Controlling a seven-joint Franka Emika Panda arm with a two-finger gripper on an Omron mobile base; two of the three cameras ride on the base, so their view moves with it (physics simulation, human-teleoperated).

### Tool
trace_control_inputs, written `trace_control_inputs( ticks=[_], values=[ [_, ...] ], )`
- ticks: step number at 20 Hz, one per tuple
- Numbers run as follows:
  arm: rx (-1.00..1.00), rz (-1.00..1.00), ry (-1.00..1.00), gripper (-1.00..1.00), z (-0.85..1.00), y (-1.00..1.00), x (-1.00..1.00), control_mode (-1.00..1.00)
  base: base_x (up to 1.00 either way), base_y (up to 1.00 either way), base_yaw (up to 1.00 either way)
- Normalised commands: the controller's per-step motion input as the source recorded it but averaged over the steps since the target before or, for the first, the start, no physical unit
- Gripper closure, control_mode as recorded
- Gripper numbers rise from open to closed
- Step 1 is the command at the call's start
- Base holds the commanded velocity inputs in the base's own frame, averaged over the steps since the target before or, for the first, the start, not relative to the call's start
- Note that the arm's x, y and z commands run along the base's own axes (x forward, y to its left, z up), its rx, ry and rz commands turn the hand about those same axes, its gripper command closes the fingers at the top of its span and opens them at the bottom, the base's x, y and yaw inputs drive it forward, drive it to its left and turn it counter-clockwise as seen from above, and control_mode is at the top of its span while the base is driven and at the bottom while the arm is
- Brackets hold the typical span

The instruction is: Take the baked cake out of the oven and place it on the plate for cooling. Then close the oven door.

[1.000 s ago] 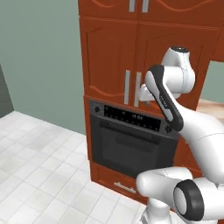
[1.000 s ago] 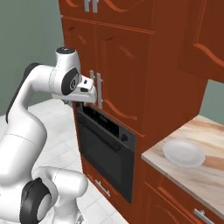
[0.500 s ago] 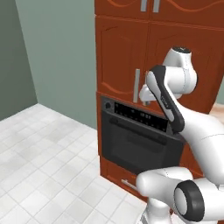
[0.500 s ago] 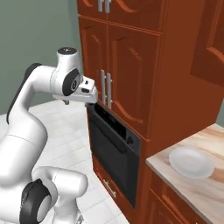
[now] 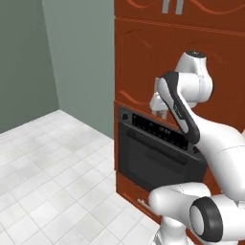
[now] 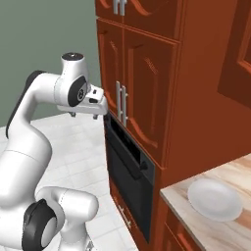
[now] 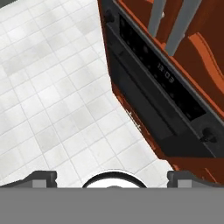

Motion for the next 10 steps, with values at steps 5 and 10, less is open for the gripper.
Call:
trace_control_inputs(
  ticks=[5,10],
  values=[
    [0.00,0.00,0.00,-1.00,0.00,0.00,0.00,1.00,-0.02,-0.62,0.17],
    [0.00,0.00,0.00,-1.00,0.00,0.00,0.00,1.00,-0.15,-0.36,0.16]
  ],
)
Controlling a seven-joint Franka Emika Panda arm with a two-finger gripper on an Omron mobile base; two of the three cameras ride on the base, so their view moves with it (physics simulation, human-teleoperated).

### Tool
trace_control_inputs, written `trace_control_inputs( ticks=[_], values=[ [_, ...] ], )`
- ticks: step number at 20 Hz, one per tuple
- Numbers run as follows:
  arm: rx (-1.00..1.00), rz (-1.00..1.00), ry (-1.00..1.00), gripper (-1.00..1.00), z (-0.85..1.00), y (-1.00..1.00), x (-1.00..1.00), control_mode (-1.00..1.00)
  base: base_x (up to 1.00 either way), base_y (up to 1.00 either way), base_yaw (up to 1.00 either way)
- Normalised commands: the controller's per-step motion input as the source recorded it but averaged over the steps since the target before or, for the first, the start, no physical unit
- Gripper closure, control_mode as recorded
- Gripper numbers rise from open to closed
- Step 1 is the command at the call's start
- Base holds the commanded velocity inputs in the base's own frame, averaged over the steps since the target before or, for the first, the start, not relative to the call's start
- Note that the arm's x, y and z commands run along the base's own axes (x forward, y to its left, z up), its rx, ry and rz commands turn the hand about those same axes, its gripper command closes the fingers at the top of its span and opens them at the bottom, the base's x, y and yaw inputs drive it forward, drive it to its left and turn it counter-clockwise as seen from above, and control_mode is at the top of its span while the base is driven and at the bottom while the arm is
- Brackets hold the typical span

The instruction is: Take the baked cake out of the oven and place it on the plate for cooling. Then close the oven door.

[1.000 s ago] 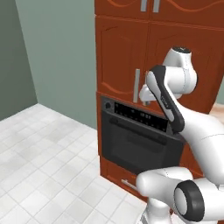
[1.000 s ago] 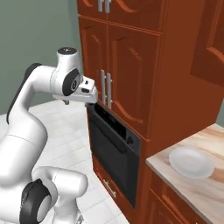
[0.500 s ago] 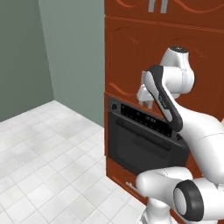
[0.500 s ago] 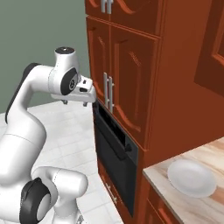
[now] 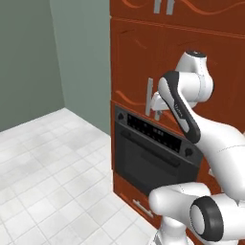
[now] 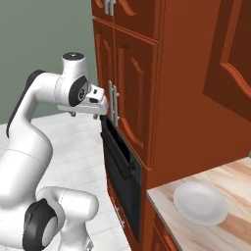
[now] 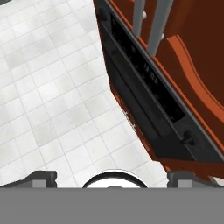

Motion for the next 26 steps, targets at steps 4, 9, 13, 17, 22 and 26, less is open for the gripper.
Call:
trace_control_inputs(
  ticks=[4,9,13,17,22,26],
  values=[
    [0.00,0.00,0.00,-1.00,0.00,0.00,0.00,1.00,-0.17,-0.39,0.17],
    [0.00,0.00,0.00,-1.00,0.00,0.00,0.00,1.00,-0.30,-0.39,0.17],
    [0.00,0.00,0.00,-1.00,0.00,0.00,0.00,1.00,-0.04,-0.50,0.13],
    [0.00,0.00,0.00,-1.00,0.00,0.00,0.00,1.00,0.04,-0.46,0.10],
    [0.00,0.00,0.00,-1.00,0.00,0.00,0.00,1.00,0.08,-0.40,0.10],
    [0.00,0.00,0.00,-1.00,0.00,0.00,0.00,1.00,0.00,-0.47,0.08]
  ],
)
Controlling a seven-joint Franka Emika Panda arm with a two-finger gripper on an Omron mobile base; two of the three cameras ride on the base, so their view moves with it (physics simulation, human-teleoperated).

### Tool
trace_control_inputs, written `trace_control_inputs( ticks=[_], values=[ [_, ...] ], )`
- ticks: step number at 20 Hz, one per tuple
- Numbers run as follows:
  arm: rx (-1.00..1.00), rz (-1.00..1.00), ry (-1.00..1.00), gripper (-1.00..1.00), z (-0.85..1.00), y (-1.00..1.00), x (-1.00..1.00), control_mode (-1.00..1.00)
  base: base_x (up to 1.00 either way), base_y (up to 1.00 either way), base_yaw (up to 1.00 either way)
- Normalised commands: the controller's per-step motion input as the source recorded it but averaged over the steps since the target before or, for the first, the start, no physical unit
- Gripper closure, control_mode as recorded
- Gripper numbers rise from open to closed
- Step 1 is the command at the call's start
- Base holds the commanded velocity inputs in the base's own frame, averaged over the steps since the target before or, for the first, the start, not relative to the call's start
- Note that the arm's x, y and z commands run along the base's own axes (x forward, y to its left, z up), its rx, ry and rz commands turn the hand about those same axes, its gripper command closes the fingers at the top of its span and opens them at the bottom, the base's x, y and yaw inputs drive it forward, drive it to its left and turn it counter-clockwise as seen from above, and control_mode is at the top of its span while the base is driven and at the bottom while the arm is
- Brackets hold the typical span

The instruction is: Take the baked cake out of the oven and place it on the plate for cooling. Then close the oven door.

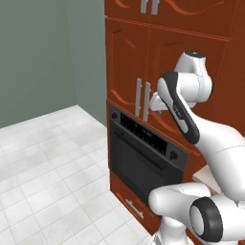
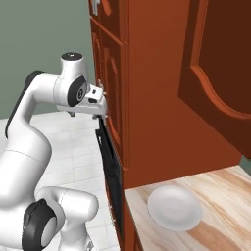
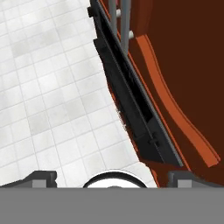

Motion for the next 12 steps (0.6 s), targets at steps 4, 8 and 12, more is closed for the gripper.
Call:
trace_control_inputs(
  ticks=[4,8,12],
  values=[
    [0.00,0.00,0.00,-1.00,0.00,0.00,0.00,1.00,0.00,-0.45,0.05],
    [0.00,0.00,0.00,-1.00,0.00,0.00,0.00,1.00,-0.01,-0.29,0.05],
    [0.00,0.00,0.00,-1.00,0.00,0.00,0.00,1.00,0.00,-0.11,0.07]
  ],
)
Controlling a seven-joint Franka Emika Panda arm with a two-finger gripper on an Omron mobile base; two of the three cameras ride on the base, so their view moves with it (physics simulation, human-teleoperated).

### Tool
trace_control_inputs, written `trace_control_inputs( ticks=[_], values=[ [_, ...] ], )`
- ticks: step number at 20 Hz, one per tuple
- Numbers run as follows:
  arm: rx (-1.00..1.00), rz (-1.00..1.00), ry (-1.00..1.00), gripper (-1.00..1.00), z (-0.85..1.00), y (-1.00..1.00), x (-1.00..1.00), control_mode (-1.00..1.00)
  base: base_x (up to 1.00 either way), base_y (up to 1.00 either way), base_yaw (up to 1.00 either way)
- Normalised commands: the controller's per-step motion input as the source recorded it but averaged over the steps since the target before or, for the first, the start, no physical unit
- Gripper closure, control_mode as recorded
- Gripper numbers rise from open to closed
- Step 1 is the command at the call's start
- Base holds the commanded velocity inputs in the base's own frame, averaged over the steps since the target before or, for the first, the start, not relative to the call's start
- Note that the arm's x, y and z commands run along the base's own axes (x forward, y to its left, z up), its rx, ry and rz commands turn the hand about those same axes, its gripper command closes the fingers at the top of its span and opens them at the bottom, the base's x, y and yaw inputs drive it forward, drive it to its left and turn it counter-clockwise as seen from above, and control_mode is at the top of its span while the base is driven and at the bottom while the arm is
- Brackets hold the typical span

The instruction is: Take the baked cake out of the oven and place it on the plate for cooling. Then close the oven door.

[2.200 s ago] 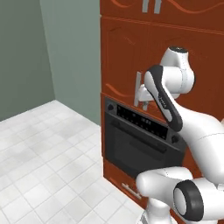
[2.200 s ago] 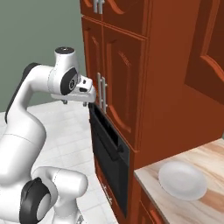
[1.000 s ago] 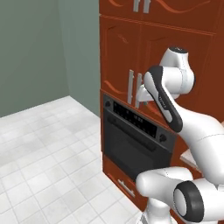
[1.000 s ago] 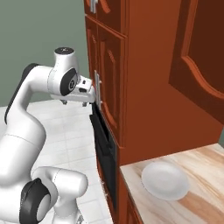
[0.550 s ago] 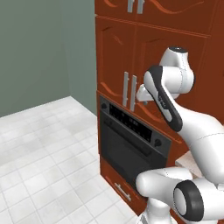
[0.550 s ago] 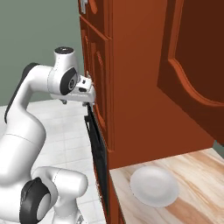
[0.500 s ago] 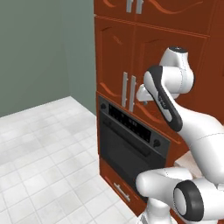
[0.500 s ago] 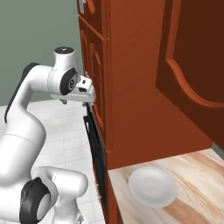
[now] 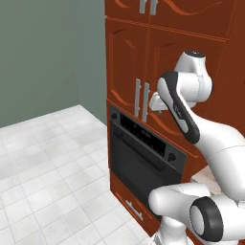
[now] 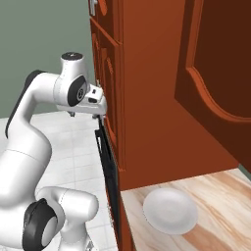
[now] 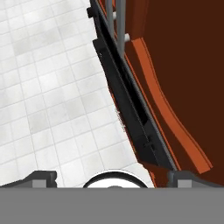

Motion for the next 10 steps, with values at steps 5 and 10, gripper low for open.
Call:
trace_control_inputs(
  ticks=[5,10],
  values=[
    [0.00,0.00,0.00,-1.00,0.00,0.00,0.00,-1.00,0.00,0.00,0.00],
    [-0.02,0.00,0.00,-1.00,0.00,0.01,0.00,-1.00,0.00,0.00,0.00]
  ],
)
